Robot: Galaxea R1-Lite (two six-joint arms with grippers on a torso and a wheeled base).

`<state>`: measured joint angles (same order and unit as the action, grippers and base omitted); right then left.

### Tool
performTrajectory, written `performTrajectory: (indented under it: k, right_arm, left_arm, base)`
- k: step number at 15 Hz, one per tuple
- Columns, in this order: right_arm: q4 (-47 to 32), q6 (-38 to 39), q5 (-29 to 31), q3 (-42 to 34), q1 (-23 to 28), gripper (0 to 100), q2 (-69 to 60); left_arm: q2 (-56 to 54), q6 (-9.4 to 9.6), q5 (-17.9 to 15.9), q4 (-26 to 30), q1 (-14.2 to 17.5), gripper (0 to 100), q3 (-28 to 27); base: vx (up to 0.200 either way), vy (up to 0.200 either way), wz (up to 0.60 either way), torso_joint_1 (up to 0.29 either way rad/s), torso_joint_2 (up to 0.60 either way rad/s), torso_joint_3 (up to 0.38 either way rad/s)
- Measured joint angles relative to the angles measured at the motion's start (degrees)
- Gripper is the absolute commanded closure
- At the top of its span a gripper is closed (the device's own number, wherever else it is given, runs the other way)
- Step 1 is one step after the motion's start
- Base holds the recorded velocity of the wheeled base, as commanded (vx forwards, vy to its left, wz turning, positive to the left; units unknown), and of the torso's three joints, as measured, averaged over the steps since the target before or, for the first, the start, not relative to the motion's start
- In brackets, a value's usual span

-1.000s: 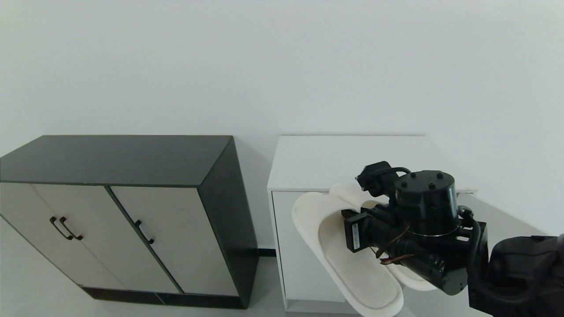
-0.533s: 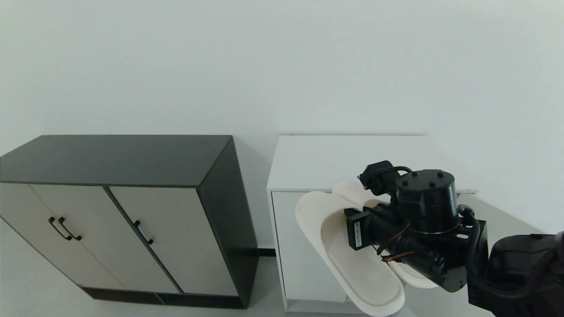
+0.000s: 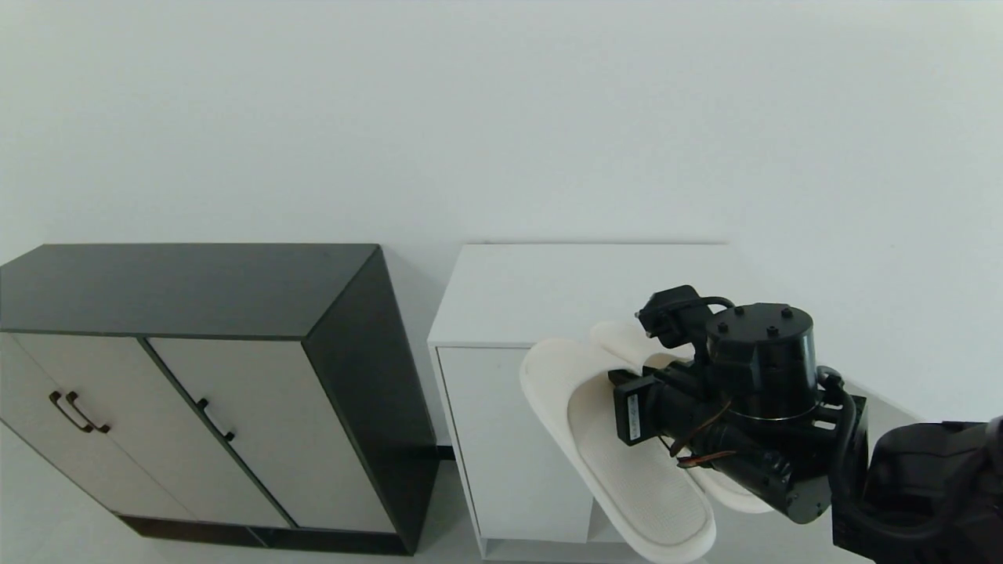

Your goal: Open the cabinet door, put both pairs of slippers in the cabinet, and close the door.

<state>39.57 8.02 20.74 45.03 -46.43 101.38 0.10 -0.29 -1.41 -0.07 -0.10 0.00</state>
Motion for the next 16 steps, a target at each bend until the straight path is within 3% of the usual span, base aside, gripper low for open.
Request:
performTrajectory:
  k: [8, 16]
  right_arm:
    - [1.23, -0.33, 0.23, -1.66, -0.22, 100, 0.02]
    - [5.21, -1.68, 1.38, -3.83, 0.16, 100, 0.44]
  left_arm:
    - [0.0, 0.02, 0.0, 0.0, 0.02, 100, 0.0]
    - [0.0, 0.05, 0.0, 0.0, 0.0, 100, 0.0]
  base:
    - [0.0, -0.2, 0.0, 0.0, 0.0, 0.002]
    - [0.0, 0.0, 0.0, 0.0, 0.0, 0.0]
